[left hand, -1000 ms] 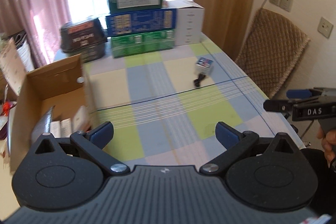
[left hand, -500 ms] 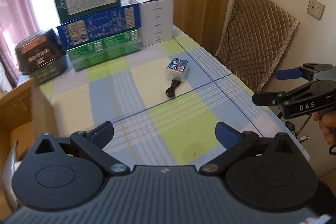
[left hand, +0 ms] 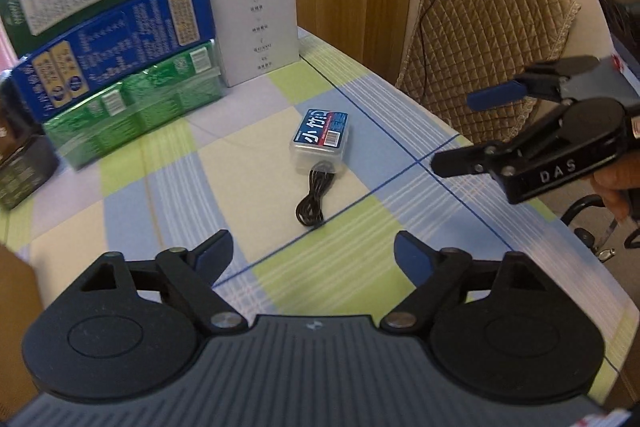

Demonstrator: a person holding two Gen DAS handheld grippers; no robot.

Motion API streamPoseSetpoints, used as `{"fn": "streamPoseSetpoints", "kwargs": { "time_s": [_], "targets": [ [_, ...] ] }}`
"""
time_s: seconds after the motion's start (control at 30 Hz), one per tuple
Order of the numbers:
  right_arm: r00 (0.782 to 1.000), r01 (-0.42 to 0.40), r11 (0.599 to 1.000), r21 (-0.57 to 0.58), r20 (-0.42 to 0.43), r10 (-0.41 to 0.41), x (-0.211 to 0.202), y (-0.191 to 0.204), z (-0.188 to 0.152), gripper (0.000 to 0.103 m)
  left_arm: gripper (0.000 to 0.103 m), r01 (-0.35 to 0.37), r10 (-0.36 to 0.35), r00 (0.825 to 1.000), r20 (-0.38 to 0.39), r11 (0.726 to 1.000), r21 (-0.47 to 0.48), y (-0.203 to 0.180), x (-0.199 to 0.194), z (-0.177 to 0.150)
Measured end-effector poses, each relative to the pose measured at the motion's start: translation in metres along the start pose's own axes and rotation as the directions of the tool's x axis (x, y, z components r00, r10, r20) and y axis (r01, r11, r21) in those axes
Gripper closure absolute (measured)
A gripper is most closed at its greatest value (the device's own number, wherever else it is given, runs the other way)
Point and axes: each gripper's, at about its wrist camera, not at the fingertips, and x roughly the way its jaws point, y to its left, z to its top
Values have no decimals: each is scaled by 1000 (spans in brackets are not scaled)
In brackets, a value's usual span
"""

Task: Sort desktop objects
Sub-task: 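Move both tools back toward the floss-pick box and black cable, then grasp the black cable with the left gripper while the right grasps the clear floss-pick box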

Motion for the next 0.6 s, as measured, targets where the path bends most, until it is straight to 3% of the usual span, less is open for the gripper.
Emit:
{"fn": "streamPoseSetpoints", "kwargs": {
  "time_s": [0.3, 0.47, 0.6],
  "targets": [
    [999, -52, 998, -42, -19, 51, 57, -33, 14, 21, 39, 57, -56, 998, -35, 998, 26, 15, 75, 8],
    [997, -75, 996, -49, -20, 74, 77, -41, 19, 22, 64, 83, -82, 995, -52, 996, 20, 21, 105, 11],
    [996, -88, 994, -70, -23, 87, 89, -39, 23, 23, 65, 108, -106, 993, -49, 994, 32, 19, 118, 12]
  ]
}}
